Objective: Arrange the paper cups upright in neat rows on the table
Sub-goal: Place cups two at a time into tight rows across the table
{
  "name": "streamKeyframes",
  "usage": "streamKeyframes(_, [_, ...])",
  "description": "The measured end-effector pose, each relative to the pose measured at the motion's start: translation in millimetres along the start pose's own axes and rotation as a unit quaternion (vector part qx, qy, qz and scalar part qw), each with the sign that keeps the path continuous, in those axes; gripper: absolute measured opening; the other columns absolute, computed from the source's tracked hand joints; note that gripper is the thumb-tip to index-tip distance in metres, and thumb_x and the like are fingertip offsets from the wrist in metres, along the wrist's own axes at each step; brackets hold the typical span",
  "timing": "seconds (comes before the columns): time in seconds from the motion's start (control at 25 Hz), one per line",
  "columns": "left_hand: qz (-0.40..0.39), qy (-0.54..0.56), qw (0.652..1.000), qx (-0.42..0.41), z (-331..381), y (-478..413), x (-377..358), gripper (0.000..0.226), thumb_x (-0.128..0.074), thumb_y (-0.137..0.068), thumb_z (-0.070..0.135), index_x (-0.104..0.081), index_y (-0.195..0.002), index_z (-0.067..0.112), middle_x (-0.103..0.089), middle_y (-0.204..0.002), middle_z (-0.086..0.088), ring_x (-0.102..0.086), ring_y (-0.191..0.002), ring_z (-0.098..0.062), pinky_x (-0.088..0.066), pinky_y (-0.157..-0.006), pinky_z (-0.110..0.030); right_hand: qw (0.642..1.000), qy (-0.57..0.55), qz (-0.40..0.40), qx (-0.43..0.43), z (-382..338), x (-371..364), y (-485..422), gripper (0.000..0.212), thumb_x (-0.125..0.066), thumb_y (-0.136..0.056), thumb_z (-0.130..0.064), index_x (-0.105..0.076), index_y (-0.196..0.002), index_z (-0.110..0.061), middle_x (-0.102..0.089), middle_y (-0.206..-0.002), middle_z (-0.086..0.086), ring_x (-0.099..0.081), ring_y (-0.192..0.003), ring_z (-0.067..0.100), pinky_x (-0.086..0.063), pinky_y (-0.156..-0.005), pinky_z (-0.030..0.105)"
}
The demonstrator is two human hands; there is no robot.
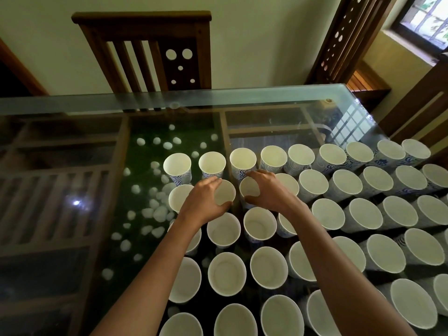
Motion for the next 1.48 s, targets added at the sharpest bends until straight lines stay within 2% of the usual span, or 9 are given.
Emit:
streamKeyframes(0.2, [0.026,0.023,0.999,-0.003,-7,5,9,0.074,-0.069,-0.077,0.044,-0.04,-0.138,0.016,-0.039,-0.145,-0.003,-0.038,-0.133,-0.019,-0.032,-0.106,-0.032,0.998,-0.041,0.028,0.024,-13,0,1,0.069,-0.078,-0.073,-0.021,-0.046,-0.133,-0.009,-0.05,-0.136,0.011,-0.048,-0.12,0.03,-0.042,-0.096,0.042])
streamKeyframes(0.32, [0.059,0.017,0.998,0.008,-21,20,20,0.066,-0.066,-0.081,0.04,-0.043,-0.137,0.014,-0.04,-0.144,-0.004,-0.036,-0.133,-0.021,-0.03,-0.107,-0.033,0.998,-0.025,0.015,0.05,-32,-11,-1,0.066,-0.078,-0.073,-0.028,-0.049,-0.13,-0.01,-0.053,-0.131,0.009,-0.052,-0.115,0.028,-0.044,-0.091,0.038])
streamKeyframes(0.48, [0.086,0.022,0.995,0.041,-56,35,32,0.062,-0.07,-0.079,0.031,-0.047,-0.133,0.01,-0.043,-0.142,-0.007,-0.038,-0.132,-0.023,-0.03,-0.107,-0.033,0.997,-0.037,0.009,0.062,-54,-23,-4,0.071,-0.077,-0.075,-0.027,-0.043,-0.136,-0.014,-0.044,-0.141,0.007,-0.043,-0.126,0.027,-0.041,-0.097,0.039])
streamKeyframes(0.68, [0.054,0.007,0.996,0.063,-74,35,33,0.07,-0.071,-0.076,0.038,-0.045,-0.135,0.01,-0.041,-0.143,-0.007,-0.036,-0.132,-0.022,-0.03,-0.109,-0.034,0.996,-0.042,-0.005,0.072,-67,-34,-8,0.069,-0.077,-0.074,-0.023,-0.045,-0.134,-0.01,-0.044,-0.141,0.01,-0.042,-0.126,0.03,-0.04,-0.1,0.041])
streamKeyframes(0.84, [0.049,0.008,0.997,0.063,-73,33,31,0.074,-0.071,-0.075,0.041,-0.043,-0.137,0.011,-0.039,-0.145,-0.006,-0.035,-0.133,-0.02,-0.031,-0.109,-0.033,0.997,-0.037,-0.003,0.066,-69,-35,-7,0.069,-0.076,-0.075,-0.023,-0.044,-0.135,-0.011,-0.044,-0.141,0.009,-0.042,-0.126,0.029,-0.04,-0.098,0.038])
streamKeyframes(1.08, [0.053,0.012,0.996,0.068,-79,34,35,0.073,-0.072,-0.075,0.039,-0.043,-0.136,0.011,-0.042,-0.143,-0.007,-0.038,-0.131,-0.022,-0.034,-0.107,-0.034,0.997,-0.051,0.008,0.062,-66,-37,-9,0.066,-0.077,-0.074,-0.019,-0.047,-0.132,-0.009,-0.047,-0.138,0.011,-0.045,-0.123,0.031,-0.042,-0.097,0.04])
streamKeyframes(1.28, [0.067,0.021,0.995,0.07,-71,40,44,0.07,-0.069,-0.079,0.039,-0.042,-0.138,0.013,-0.034,-0.148,-0.005,-0.032,-0.135,-0.022,-0.032,-0.106,-0.035,0.995,-0.069,0.039,0.057,-68,-29,1,0.067,-0.076,-0.076,-0.018,-0.045,-0.134,-0.008,-0.044,-0.14,0.012,-0.044,-0.124,0.03,-0.039,-0.098,0.038])
streamKeyframes(1.48, [0.13,0.058,0.988,0.064,-65,79,46,0.059,-0.071,-0.077,0.036,-0.055,-0.126,0.008,-0.051,-0.134,-0.009,-0.048,-0.122,-0.023,-0.04,-0.099,-0.034,0.996,-0.069,0.031,0.037,-63,-33,37,0.064,-0.073,-0.079,-0.022,-0.045,-0.136,-0.013,-0.043,-0.141,0.007,-0.049,-0.12,0.027,-0.044,-0.093,0.037])
Point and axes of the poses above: each hand's wrist, its own y-axis away from the middle knuckle, its own x-axis out of the back of the hand, z = x × y, the point moved 7 cm from there along -y, towards the middle knuckle
